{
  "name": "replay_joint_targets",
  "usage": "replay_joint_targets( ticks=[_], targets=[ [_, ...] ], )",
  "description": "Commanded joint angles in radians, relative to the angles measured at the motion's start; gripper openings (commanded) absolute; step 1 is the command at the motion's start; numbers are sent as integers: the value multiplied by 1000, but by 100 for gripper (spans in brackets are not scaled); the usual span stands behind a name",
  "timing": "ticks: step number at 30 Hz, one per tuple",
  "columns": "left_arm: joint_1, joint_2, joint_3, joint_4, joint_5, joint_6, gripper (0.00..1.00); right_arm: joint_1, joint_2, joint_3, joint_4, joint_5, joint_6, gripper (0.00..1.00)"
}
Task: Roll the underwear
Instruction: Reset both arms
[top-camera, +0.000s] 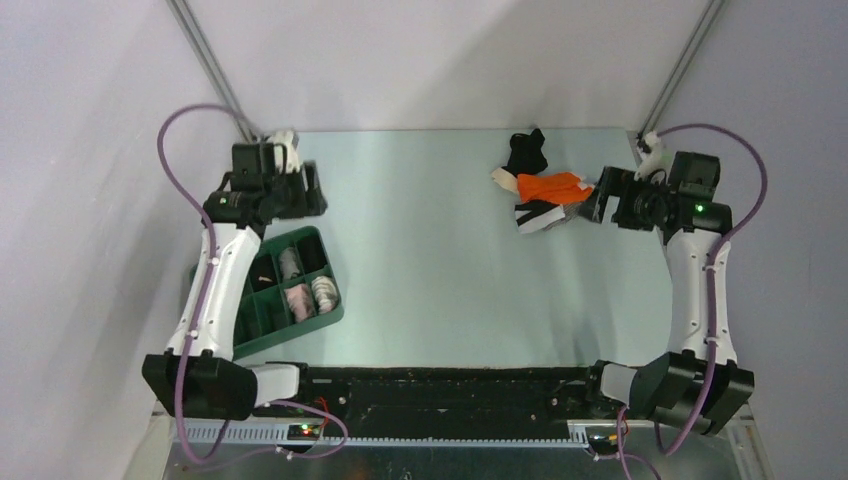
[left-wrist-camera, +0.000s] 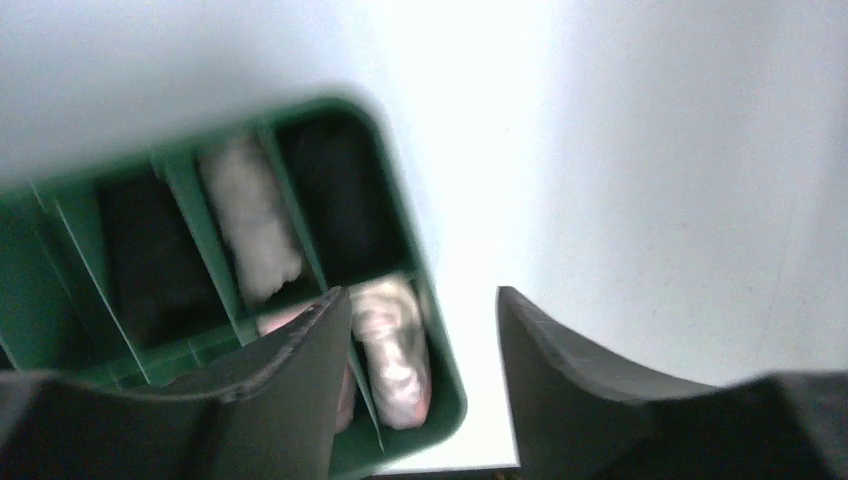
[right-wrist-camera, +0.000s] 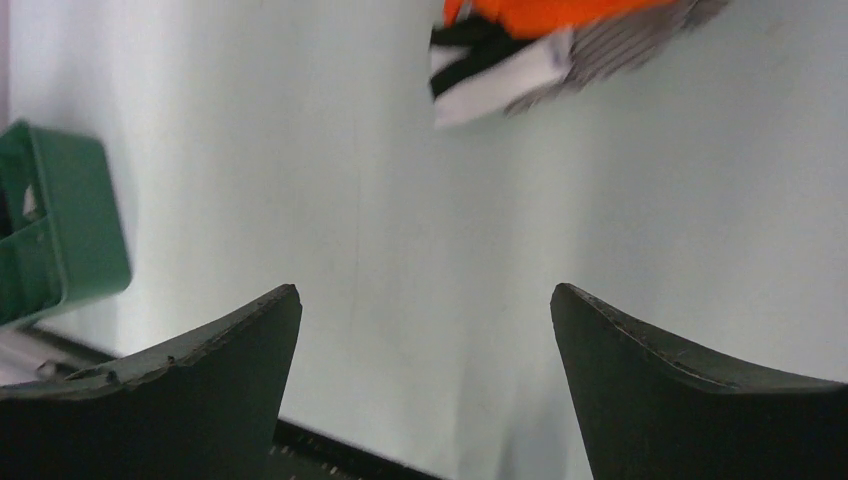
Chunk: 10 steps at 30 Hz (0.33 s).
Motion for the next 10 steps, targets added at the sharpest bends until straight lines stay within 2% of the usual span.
replay_joint_targets(
  ticks=[1,3,6,10],
  targets=[
    [-91,20,220,163,11,249,81,53,-40,172,51,255,0,99],
    [-104,35,281,185,2,278,97,75,-58,196,91,306,15,100],
    [-108,48,323,179,19,264,99,108,-77,231,130,344,49,100],
    [-111,29,284,182,80,250,99,143,-72,246,150,377,120,99]
  ],
)
